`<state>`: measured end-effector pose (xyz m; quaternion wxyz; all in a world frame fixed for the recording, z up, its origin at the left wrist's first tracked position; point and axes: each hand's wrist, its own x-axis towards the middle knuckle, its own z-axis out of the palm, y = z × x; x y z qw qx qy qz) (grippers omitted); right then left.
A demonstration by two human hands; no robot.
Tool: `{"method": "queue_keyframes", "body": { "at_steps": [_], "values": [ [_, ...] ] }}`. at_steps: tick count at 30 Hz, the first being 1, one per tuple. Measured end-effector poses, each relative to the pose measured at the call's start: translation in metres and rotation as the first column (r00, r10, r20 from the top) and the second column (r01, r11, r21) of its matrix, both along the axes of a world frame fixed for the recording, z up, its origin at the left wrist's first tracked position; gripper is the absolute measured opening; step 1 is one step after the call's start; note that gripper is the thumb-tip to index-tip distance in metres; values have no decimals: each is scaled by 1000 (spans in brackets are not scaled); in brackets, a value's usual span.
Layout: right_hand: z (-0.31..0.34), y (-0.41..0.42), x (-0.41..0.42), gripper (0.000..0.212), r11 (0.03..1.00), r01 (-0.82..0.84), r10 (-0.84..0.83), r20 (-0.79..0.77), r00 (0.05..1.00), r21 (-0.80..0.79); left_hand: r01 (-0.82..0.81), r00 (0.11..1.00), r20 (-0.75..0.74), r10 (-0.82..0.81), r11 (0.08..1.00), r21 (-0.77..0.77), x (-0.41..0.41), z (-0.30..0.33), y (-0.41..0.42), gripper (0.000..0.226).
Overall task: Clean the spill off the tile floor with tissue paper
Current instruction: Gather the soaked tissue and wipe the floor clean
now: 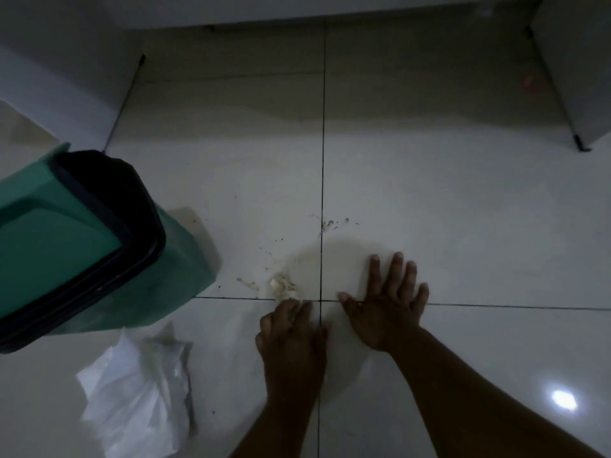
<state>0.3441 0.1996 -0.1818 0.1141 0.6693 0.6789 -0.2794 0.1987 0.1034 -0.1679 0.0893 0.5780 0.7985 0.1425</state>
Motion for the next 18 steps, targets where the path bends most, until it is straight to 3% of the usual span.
{"method": "queue_keyframes", "body": {
  "at_steps": [5,11,15,18],
  "values": [
    [15,6,-1,104,989,-29,28,-10,1000,-143,-43,993,107,47,998,-39,-24,9,12,30],
    [23,9,-3,104,982,-23,19,-24,1000,-190,-262,962,67,264,964,-41,-78,15,-1,26],
    [23,8,-3,104,983,-29,22,-40,999,-179,-248,964,89,252,967,-52,-82,14,21,16],
    [21,7,-3,104,985,-24,18,-35,999,-169,-115,988,90,123,989,-88,-55,13,33,21]
  ]
}}
